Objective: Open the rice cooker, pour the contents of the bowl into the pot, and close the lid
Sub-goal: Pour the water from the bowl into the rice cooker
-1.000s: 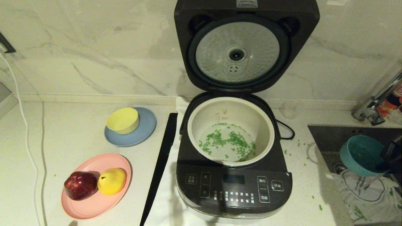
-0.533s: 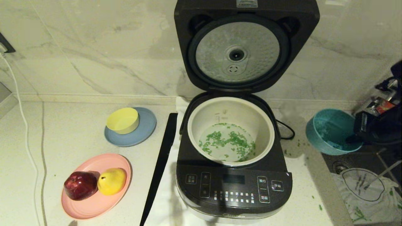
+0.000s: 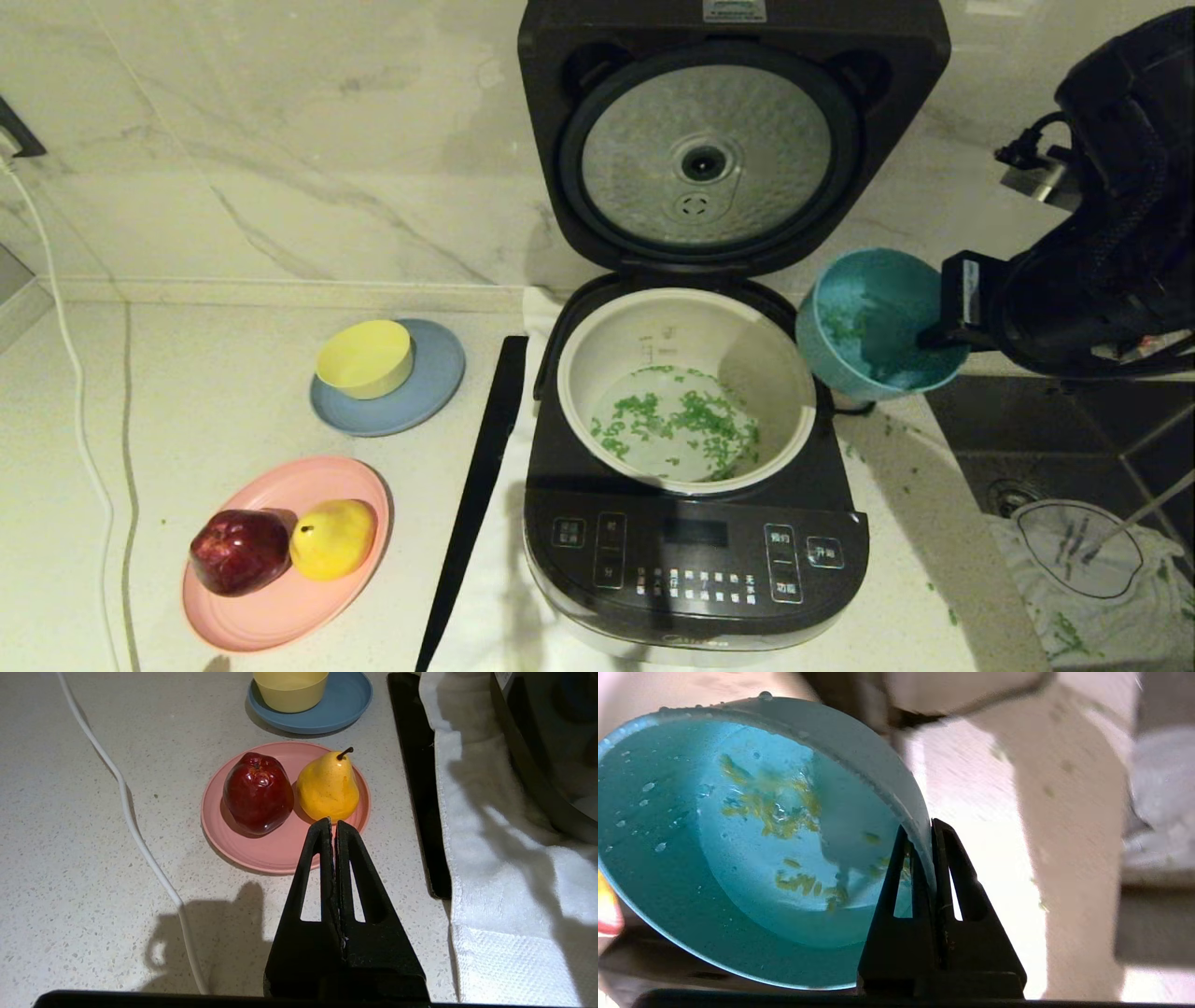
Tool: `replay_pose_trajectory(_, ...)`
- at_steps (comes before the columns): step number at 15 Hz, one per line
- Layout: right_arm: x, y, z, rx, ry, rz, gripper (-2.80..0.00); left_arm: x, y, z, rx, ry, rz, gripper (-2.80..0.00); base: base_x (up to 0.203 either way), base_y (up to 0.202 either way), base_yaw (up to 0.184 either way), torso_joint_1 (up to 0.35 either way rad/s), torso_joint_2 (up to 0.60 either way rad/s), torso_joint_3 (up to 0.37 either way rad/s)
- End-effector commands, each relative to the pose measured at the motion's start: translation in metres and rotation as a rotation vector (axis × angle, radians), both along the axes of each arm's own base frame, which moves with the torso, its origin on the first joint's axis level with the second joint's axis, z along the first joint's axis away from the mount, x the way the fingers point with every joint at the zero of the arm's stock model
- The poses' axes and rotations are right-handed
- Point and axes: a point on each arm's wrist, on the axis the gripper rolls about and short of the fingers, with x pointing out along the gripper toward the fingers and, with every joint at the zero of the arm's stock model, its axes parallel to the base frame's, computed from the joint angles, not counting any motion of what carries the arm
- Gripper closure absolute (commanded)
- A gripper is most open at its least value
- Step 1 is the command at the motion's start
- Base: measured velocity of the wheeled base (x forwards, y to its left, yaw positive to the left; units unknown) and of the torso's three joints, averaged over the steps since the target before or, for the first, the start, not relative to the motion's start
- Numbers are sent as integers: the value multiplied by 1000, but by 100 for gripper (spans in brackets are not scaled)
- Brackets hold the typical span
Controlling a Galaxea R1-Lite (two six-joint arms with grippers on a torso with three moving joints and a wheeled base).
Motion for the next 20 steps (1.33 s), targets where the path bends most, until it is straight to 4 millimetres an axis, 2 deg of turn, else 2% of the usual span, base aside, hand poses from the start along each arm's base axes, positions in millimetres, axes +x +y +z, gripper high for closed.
replay_pose_trajectory(1, 3, 25, 3, -5, -19, 66, 0, 1, 0, -3, 0, 7, 0, 0, 0, 0, 0, 0, 0, 0)
replay_pose_trajectory(3, 3, 40, 10, 2, -47, 110, 0, 1, 0, -3, 1, 7, 0, 0, 0, 0, 0, 0, 0, 0)
replay_pose_trajectory(6, 13, 65, 7, -4, -33, 159, 0, 1, 0, -3, 1, 7, 0, 0, 0, 0, 0, 0, 0, 0)
replay_pose_trajectory(11, 25, 108, -15, -39, -36, 202, 0, 1, 0, -3, 0, 7, 0, 0, 0, 0, 0, 0, 0, 0)
replay_pose_trajectory(14, 34, 119, -24, -32, -46, 198, 0, 1, 0, -3, 1, 7, 0, 0, 0, 0, 0, 0, 0, 0)
replay_pose_trajectory(17, 39, 123, -24, -5, -87, 192, 0, 1, 0, -3, 1, 7, 0, 0, 0, 0, 0, 0, 0, 0)
replay_pose_trajectory(20, 52, 132, -39, -31, -127, 137, 0, 1, 0, -3, 1, 7, 0, 0, 0, 0, 0, 0, 0, 0)
